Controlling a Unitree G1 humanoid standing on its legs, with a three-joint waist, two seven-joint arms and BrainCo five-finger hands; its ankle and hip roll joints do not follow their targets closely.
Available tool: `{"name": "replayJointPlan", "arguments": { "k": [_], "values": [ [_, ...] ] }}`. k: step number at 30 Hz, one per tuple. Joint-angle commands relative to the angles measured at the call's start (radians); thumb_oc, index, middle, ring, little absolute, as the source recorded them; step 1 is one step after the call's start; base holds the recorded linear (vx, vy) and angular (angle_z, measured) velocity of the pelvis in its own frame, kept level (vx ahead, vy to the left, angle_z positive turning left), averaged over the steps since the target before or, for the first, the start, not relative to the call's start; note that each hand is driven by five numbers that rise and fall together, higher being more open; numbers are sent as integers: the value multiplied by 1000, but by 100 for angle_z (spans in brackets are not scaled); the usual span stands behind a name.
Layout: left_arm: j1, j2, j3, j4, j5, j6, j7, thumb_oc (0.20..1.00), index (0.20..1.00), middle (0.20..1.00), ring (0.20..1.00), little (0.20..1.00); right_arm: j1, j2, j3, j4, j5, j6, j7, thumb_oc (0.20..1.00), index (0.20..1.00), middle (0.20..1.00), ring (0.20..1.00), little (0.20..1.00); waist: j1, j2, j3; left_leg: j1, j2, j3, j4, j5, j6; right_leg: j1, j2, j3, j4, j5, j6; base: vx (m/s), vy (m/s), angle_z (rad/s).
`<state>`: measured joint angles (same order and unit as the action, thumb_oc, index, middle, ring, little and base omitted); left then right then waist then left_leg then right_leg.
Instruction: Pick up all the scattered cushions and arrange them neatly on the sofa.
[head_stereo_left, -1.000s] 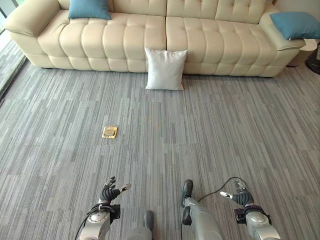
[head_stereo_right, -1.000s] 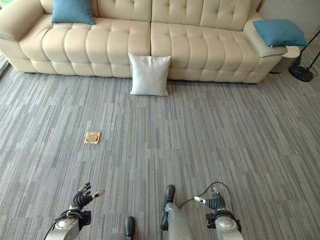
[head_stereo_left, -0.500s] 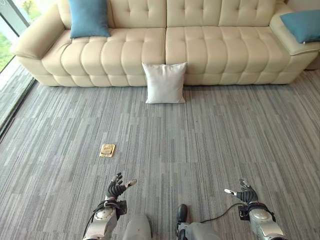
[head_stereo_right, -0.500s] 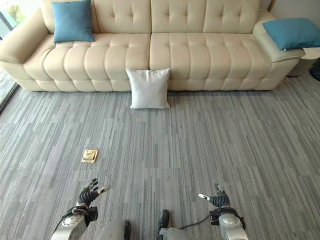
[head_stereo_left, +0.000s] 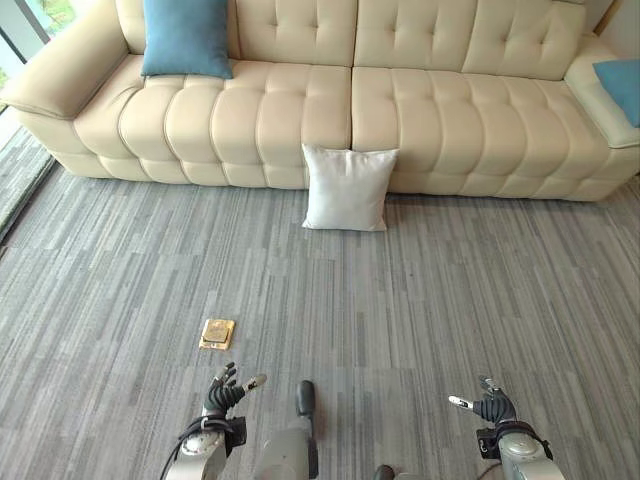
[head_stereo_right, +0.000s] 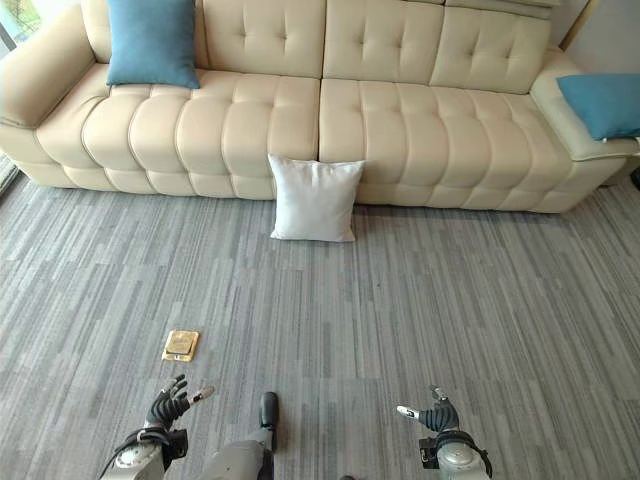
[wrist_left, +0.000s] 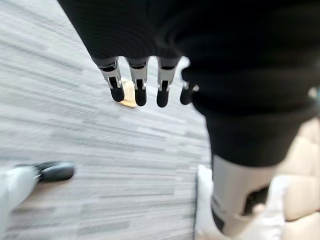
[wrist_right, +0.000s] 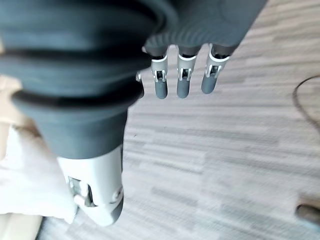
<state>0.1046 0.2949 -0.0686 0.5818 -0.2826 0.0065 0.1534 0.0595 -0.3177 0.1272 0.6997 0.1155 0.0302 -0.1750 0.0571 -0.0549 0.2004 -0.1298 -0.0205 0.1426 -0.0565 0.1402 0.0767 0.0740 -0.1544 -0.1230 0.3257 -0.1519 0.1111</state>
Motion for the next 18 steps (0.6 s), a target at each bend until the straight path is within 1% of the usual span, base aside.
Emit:
{"name": "replayJointPlan", "arguments": {
  "k": [1,2,3,4,5,6,7,8,9,10,11,13,14,16,17,18],
  "values": [
    [27,58,9,-54,53,-20,-5,1000,1000,1000,1000,1000,-39,-13,22,-8,-36,-3,1,1000,1000,1000,1000,1000,16,-18,6,30,40,-7,33,-106,-58,-73,-22,14,175,206,41,246,181,6],
    [22,58,7,-52,54,-21,-2,1000,1000,1000,1000,1000,-41,-7,22,-3,-34,-5,-2,1000,1000,1000,1000,1000,10,-6,10,55,45,-9,20,-113,-55,-111,-12,8,204,200,30,350,218,11],
    [18,58,8,-54,53,-22,1,1000,1000,1000,1000,1000,-43,-4,22,1,-31,-5,-1,1000,1000,1000,1000,1000,1,1,22,88,40,-13,5,-122,-53,-152,-11,-3,222,170,22,193,91,11],
    [17,57,8,-53,53,-22,1,1000,1000,1000,1000,1000,-44,-5,22,1,-31,-5,-1,1000,1000,1000,1000,1000,1,3,21,85,42,-13,5,-121,-53,-154,-8,-4,220,173,21,198,52,4],
    [12,58,9,-53,52,-24,0,1000,1000,1000,1000,1000,-45,-3,20,-1,-27,-8,0,1000,1000,1000,1000,1000,-7,10,28,108,45,-13,-1,-130,-54,-182,-6,-29,196,151,16,300,4,19],
    [5,61,8,-66,50,-29,-2,1000,1000,1000,1000,1000,-50,-7,17,-4,-28,-10,-1,1000,1000,1000,1000,1000,-19,16,37,143,44,-7,-11,-149,-61,-217,-1,-77,91,120,9,309,2,18],
    [6,60,8,-66,50,-29,-2,1000,1000,1000,1000,1000,-50,-8,18,-4,-28,-9,-1,1000,1000,1000,1000,1000,-21,18,39,146,46,-9,-12,-150,-62,-210,1,-81,86,120,8,325,-41,3],
    [3,61,5,-76,52,-31,-2,1000,1000,1000,1000,1000,-53,-13,22,-2,-44,-7,-3,1000,1000,1000,1000,1000,-31,17,49,175,42,-12,-16,-167,-66,-241,16,-93,12,113,7,355,-119,-16],
    [-8,63,12,-88,60,-32,0,1000,1000,1000,1000,1000,-55,-20,20,-5,-61,0,-9,1000,1000,1000,1000,1000,-50,14,54,214,40,-20,-23,-192,-79,-263,36,-109,-154,142,23,350,-116,-18],
    [-8,63,12,-88,60,-32,0,1000,1000,1000,1000,1000,-55,-20,20,-5,-61,0,-9,1000,1000,1000,1000,1000,-50,14,54,214,40,-20,-23,-192,-80,-263,36,-109,-155,143,23,487,-199,-15],
    [-27,62,21,-87,67,-38,9,1000,1000,1000,1000,1000,-50,-20,15,-7,-72,5,-13,1000,1000,1000,1000,1000,-72,9,55,251,39,-31,-26,-216,-94,-297,38,-109,-254,183,46,360,-159,2],
    [-32,61,21,-91,66,-42,13,1000,1000,1000,1000,1000,-46,-21,13,-10,-75,6,-12,1000,1000,1000,1000,1000,-80,11,55,265,43,-36,-21,-229,-99,-300,42,-101,-267,193,49,291,-136,28],
    [-40,60,19,-87,65,-50,12,1000,1000,1000,1000,1000,-41,-24,13,-9,-74,2,-12,1000,1000,1000,1000,1000,-82,7,51,279,44,-37,-13,-251,-102,-282,37,-103,-284,193,47,254,-129,30],
    [-35,45,14,-82,64,-50,12,1000,1000,1000,1000,1000,-30,-22,6,-9,-63,-5,-10,1000,1000,1000,1000,1000,-91,9,32,299,51,-41,22,-284,-109,-259,38,-89,-269,194,25,402,-186,15],
    [-34,38,14,-81,57,-51,12,1000,1000,1000,1000,1000,-27,-26,1,-2,-58,-8,-9,1000,1000,1000,1000,1000,-97,17,24,305,70,-39,64,-294,-121,-240,45,-89,-260,181,12,378,-193,8],
    [-35,31,13,-76,45,-48,11,1000,1000,1000,1000,1000,-28,-30,-2,0,-49,-8,-8,1000,1000,1000,1000,1000,-101,23,22,289,82,-38,129,-281,-133,-222,51,-94,-257,171,-2,336,-213,32]
  ]
}}
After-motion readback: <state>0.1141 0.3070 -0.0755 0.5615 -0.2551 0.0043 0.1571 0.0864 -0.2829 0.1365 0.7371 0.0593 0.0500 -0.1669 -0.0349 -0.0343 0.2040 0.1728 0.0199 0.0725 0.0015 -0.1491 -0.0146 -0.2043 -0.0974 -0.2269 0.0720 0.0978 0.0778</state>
